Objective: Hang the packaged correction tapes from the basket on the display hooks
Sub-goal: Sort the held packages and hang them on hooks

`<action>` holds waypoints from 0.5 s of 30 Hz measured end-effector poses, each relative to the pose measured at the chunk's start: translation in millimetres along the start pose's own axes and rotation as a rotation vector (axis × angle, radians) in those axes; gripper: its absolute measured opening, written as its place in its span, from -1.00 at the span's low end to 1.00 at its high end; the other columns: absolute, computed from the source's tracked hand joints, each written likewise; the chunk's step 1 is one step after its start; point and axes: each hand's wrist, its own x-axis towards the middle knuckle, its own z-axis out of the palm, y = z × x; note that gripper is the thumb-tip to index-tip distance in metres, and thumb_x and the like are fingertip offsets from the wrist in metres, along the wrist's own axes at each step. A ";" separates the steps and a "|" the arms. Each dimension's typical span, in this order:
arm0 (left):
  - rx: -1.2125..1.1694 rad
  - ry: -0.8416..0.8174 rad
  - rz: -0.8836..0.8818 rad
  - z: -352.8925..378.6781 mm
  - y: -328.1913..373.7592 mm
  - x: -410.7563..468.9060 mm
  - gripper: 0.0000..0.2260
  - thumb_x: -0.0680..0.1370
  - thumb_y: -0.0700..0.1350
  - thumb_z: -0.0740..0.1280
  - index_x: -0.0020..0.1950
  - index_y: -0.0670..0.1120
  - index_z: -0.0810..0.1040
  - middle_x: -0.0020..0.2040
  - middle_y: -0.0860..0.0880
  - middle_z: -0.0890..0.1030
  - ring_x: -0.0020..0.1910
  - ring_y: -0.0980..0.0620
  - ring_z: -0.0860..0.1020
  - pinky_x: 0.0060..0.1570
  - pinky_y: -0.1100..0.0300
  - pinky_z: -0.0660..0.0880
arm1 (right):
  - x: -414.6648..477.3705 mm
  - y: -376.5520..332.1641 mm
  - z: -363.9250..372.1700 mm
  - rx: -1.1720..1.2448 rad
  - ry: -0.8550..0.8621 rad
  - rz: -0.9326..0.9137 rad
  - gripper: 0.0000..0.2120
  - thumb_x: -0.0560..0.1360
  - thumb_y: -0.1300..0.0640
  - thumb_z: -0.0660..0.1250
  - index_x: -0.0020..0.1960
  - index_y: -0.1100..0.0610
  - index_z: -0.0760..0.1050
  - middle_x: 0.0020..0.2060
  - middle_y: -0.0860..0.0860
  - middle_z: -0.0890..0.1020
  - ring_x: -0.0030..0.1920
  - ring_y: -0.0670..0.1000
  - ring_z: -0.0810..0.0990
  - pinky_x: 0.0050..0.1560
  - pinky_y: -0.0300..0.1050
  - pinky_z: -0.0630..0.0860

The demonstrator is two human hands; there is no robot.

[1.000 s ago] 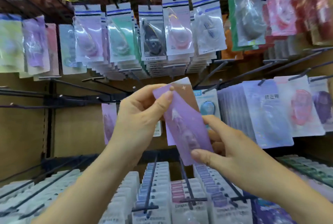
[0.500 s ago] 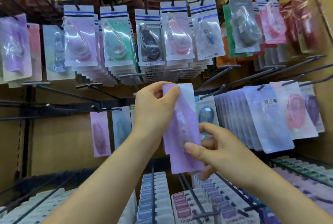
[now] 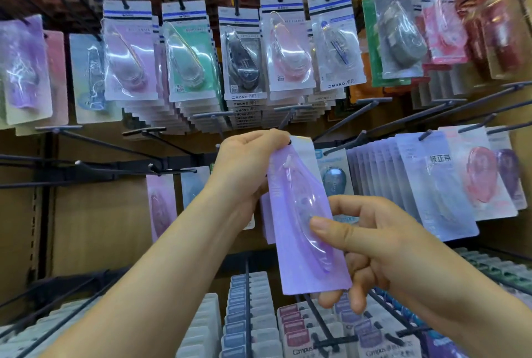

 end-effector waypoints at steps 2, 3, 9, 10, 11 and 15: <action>0.018 -0.003 0.035 0.3 -1.8 3.7 -0.91 0.51 -0.15 0.41 -0.18 -0.07 0.69 -0.34 -0.05 0.63 -0.36 -0.02 0.57 -0.25 0.13 0.56 | -1.5 -0.8 -0.3 0.030 -0.006 0.018 -0.73 0.36 -0.05 0.44 -0.01 0.06 0.64 -0.22 0.23 0.70 -0.39 0.15 0.67 -0.55 -0.22 0.51; 0.023 -0.005 0.045 0.8 -2.3 4.8 -0.91 0.51 -0.15 0.42 -0.19 -0.07 0.68 -0.33 -0.05 0.63 -0.34 -0.03 0.57 -0.22 0.10 0.56 | -1.9 -1.6 0.0 0.041 -0.007 0.028 -0.71 0.36 -0.05 0.44 0.00 0.08 0.64 -0.22 0.25 0.70 -0.39 0.15 0.67 -0.56 -0.23 0.51; -0.011 0.038 -0.092 1.3 -3.4 9.7 -0.90 0.52 -0.12 0.40 -0.14 -0.13 0.63 -0.28 -0.09 0.62 -0.38 -0.02 0.54 -0.39 0.22 0.49 | -0.7 -0.5 9.2 -0.388 0.205 -0.046 -0.83 0.50 -0.04 0.40 0.07 -0.09 0.53 -0.34 0.03 0.70 -0.43 0.09 0.67 -0.48 -0.17 0.54; -0.028 0.032 -0.112 0.7 -4.8 9.8 -0.89 0.53 -0.11 0.40 -0.06 -0.14 0.64 -0.21 -0.11 0.64 -0.33 -0.03 0.56 -0.38 0.21 0.51 | 0.7 0.7 10.3 -0.435 0.226 -0.071 -0.85 0.50 -0.05 0.38 0.06 -0.13 0.50 -0.37 -0.01 0.69 -0.44 0.07 0.66 -0.46 -0.16 0.54; -0.043 0.016 -0.112 -0.4 -6.8 9.8 -0.89 0.54 -0.11 0.40 -0.01 -0.14 0.64 -0.18 -0.11 0.65 -0.31 -0.02 0.57 -0.39 0.22 0.51 | 1.3 1.3 11.0 -0.430 0.228 -0.080 -0.85 0.50 -0.06 0.38 0.06 -0.14 0.50 -0.41 -0.02 0.67 -0.46 0.06 0.65 -0.46 -0.16 0.54; -0.087 -0.076 -0.028 -8.6 -17.3 1.0 -0.85 0.61 -0.22 0.31 0.14 -0.06 0.59 -0.08 -0.09 0.66 -0.33 0.03 0.59 -0.41 0.23 0.53 | 2.9 -0.1 5.9 -0.211 0.178 -0.020 -0.81 0.49 -0.02 0.38 0.07 0.01 0.57 -0.41 0.10 0.66 -0.49 0.11 0.59 -0.53 -0.19 0.47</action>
